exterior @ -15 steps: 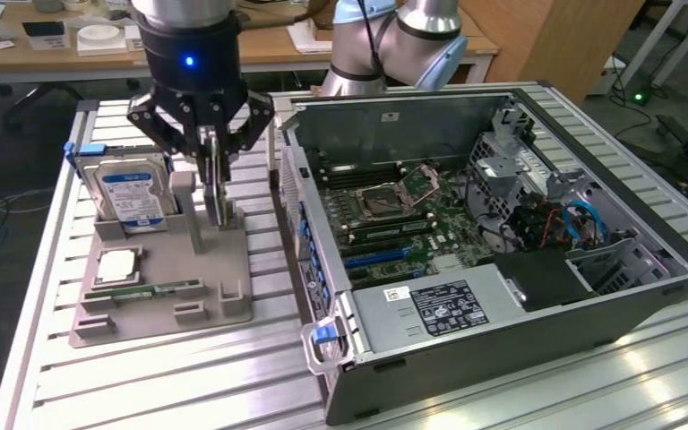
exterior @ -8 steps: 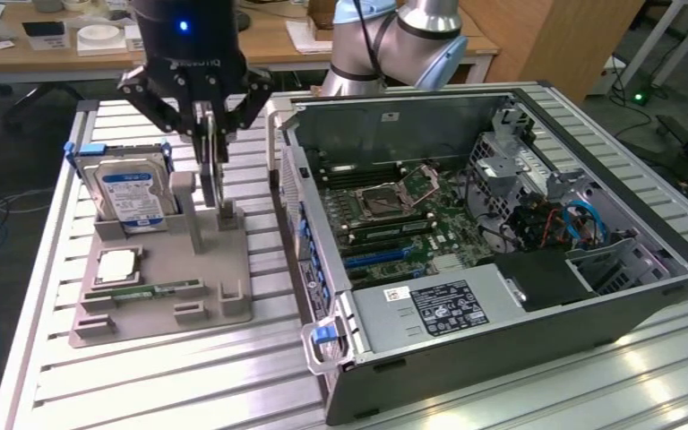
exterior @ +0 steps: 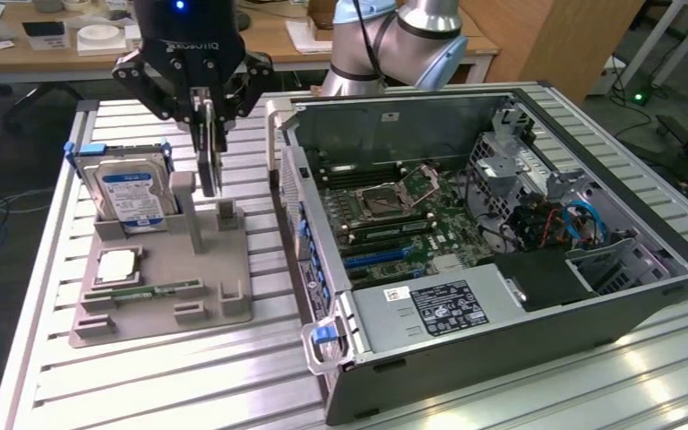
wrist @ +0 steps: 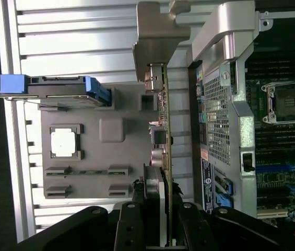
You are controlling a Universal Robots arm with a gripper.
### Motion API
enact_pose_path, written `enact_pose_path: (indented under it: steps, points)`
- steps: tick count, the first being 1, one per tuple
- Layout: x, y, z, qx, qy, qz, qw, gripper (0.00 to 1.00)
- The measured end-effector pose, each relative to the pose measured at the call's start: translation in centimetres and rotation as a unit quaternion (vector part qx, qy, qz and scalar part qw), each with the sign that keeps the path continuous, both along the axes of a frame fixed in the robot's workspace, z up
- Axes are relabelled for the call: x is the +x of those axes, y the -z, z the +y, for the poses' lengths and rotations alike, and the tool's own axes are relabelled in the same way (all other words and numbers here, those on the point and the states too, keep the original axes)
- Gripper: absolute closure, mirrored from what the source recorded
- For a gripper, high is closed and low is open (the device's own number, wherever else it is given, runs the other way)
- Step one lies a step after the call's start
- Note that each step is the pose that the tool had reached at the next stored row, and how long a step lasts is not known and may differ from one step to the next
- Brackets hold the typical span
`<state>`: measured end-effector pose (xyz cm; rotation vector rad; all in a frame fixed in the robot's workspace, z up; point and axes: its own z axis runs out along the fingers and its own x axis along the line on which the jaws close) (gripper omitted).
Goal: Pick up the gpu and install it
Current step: 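Pick up the gpu and move the gpu toward the slot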
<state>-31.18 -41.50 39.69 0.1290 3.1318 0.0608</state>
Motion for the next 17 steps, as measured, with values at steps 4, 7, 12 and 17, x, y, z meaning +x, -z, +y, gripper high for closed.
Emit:
enact_pose_path:
  steps: [4, 7, 12, 17]
  points:
    - [0.9, 0.0, 0.0, 0.0001, -0.005, 0.0, 1.0, 0.72]
    - [1.9, 0.0, 0.0, 0.0, -0.008, 0.0, 1.0, 0.72]
    - [3.7, 0.01, 0.0, 0.0, -0.013, 0.0, 0.9999, 0.72]
    - [5.5, 0.01, 0.0, 0.0001, -0.017, 0.0, 0.9999, 0.72]
